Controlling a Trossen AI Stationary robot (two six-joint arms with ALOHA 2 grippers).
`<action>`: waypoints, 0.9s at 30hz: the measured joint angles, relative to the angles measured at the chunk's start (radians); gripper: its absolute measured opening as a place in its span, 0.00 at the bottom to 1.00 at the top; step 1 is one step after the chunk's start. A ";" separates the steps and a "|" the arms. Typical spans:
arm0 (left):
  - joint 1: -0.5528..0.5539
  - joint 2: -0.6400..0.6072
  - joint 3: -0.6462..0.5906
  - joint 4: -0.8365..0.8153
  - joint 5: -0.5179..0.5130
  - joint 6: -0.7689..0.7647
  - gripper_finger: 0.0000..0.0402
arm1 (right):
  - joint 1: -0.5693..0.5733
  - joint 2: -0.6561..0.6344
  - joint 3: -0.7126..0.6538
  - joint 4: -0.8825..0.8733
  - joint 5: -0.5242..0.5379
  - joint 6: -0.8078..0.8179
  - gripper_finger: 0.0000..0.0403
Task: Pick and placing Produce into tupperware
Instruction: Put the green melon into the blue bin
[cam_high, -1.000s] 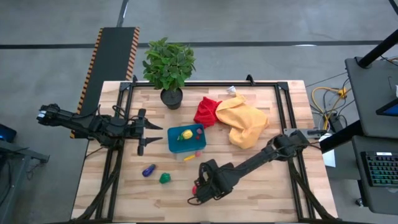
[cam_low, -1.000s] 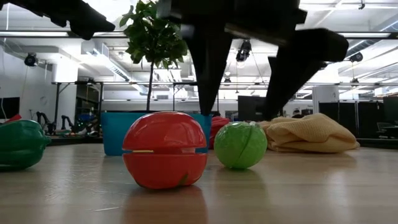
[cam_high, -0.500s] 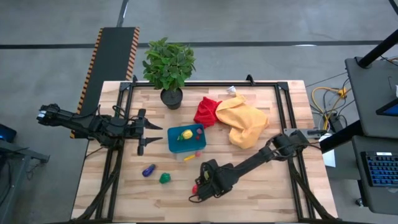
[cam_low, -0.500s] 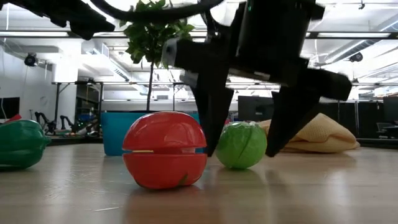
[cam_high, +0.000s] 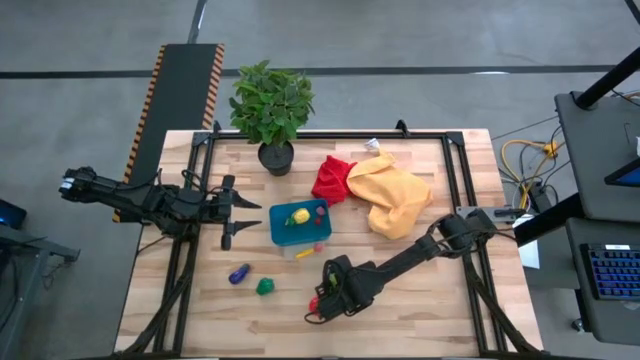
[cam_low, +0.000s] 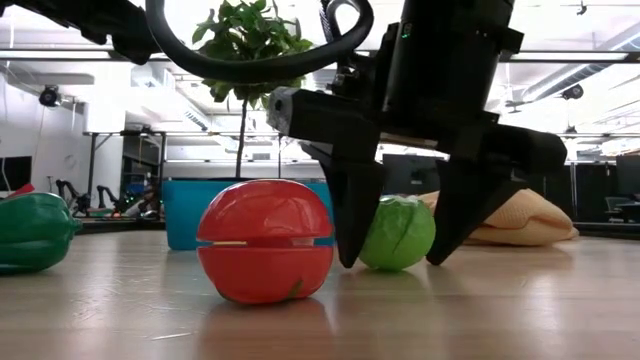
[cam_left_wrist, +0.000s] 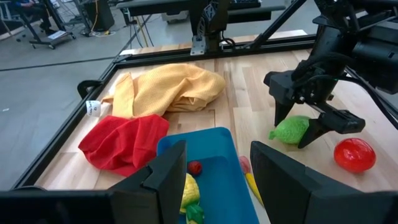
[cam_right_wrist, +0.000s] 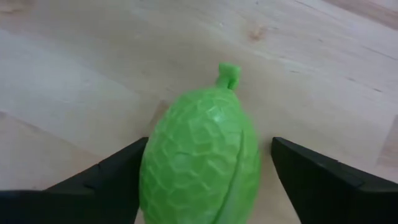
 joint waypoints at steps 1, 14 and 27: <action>0.000 0.000 0.000 0.000 0.000 0.000 0.41 | 0.000 0.000 0.000 -0.001 0.000 0.000 0.77; 0.000 0.000 0.000 0.000 0.000 0.000 0.41 | -0.001 0.000 0.000 0.010 0.001 -0.016 0.57; 0.000 0.000 0.000 0.000 0.000 0.000 0.41 | -0.002 0.000 0.003 0.009 0.001 -0.043 0.55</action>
